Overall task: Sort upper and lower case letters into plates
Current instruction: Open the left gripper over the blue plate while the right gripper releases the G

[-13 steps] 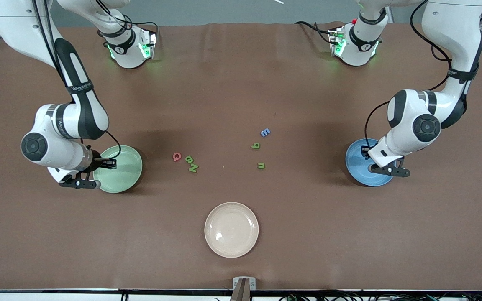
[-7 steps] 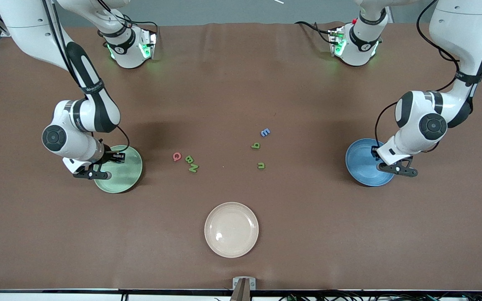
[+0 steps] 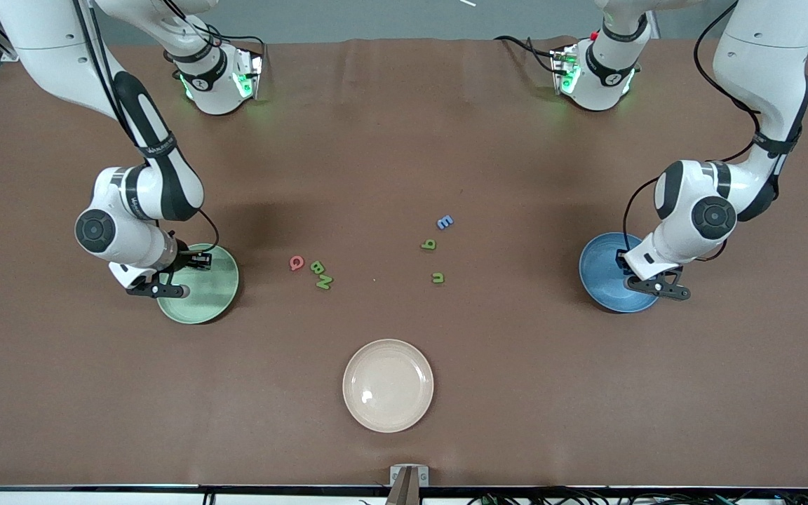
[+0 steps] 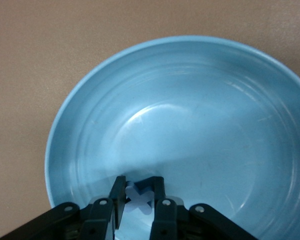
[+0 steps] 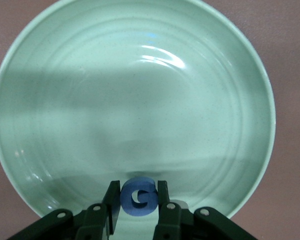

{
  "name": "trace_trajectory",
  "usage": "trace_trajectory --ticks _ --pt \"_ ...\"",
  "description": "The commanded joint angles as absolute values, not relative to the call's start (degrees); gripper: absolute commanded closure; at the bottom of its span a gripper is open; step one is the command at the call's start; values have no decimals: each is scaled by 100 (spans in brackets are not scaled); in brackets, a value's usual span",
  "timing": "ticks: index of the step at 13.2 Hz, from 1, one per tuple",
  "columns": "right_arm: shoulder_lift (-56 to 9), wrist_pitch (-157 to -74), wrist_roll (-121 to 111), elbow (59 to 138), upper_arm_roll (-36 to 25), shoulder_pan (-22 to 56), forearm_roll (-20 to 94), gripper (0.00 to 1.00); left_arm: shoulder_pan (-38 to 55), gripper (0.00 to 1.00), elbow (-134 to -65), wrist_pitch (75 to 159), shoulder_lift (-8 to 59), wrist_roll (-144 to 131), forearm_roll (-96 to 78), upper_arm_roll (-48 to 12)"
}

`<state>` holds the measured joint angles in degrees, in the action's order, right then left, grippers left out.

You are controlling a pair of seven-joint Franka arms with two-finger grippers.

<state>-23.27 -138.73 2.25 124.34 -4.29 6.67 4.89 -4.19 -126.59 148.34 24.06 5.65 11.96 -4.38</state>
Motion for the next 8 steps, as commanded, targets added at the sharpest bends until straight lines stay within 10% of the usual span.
trace_trajectory --ticks 1,2,7,8 --pt "-2320 -14044 228 12568 -387 633 475 90 -457 43 -12665 14959 2347 633 1283 -475" --pt "-2364 -14080 237 12568 -387 633 475 90 -440 3 -12656 14898 2216 642 1283 -483" --pt "-2399 -14089 246 12560 -387 633 475 82 -448 0 -11973 13029 1644 -284 1117 -1403" --pt "-2399 -14080 246 12551 -387 633 475 60 -422 0 -11849 12982 1687 -873 1073 -1676"
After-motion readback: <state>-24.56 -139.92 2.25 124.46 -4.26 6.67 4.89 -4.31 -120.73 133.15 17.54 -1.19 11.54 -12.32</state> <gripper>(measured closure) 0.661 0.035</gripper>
